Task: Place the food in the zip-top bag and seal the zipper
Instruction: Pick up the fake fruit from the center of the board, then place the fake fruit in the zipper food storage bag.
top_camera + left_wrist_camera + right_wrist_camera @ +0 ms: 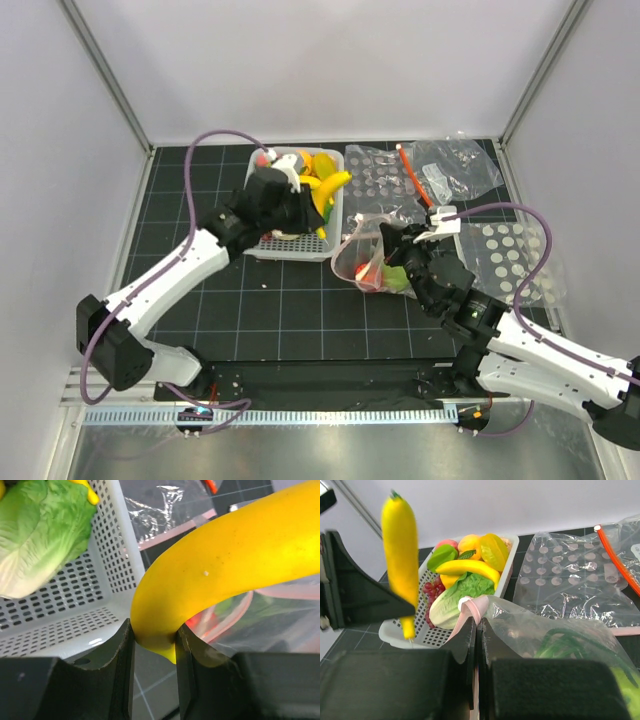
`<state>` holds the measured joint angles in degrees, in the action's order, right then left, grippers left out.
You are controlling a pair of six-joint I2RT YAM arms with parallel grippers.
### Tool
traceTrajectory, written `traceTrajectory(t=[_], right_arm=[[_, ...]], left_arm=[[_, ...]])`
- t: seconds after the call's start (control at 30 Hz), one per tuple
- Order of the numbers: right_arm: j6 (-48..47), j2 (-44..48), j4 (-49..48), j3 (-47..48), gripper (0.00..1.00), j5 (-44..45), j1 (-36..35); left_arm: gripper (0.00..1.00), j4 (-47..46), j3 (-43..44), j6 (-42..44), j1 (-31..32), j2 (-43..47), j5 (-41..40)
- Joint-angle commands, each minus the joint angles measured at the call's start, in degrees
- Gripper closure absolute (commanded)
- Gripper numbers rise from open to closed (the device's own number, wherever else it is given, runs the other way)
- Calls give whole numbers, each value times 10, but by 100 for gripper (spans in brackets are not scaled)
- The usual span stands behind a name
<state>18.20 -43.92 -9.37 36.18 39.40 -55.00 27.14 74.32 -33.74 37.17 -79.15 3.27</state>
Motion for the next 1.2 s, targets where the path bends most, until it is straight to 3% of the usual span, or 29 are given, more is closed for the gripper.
traceTrajectory(t=[0.0, 0.23, 0.33, 0.43, 0.67, 0.97, 1.17], right_arm=[[-5, -5, -22, 30, 99, -13, 0], [7, -29, 2, 49, 99, 16, 1], [12, -34, 10, 57, 99, 26, 1], [21, -29, 5, 55, 99, 43, 1], [58, -29, 13, 64, 99, 89, 1], [69, -23, 1, 56, 99, 88, 1], [68, -23, 0, 55, 99, 91, 0]], left_arm=[[100, -131, -50, 50, 42, 37, -155], [100, -149, -134, 110, 116, 125, -250], [100, -149, -138, 131, 135, 137, -261], [99, -150, -130, 185, 167, 131, -330], [100, -135, -102, 259, 224, 93, -469], [100, -127, -15, 403, 330, -61, -712], [100, -121, 25, 442, 347, -143, -773]])
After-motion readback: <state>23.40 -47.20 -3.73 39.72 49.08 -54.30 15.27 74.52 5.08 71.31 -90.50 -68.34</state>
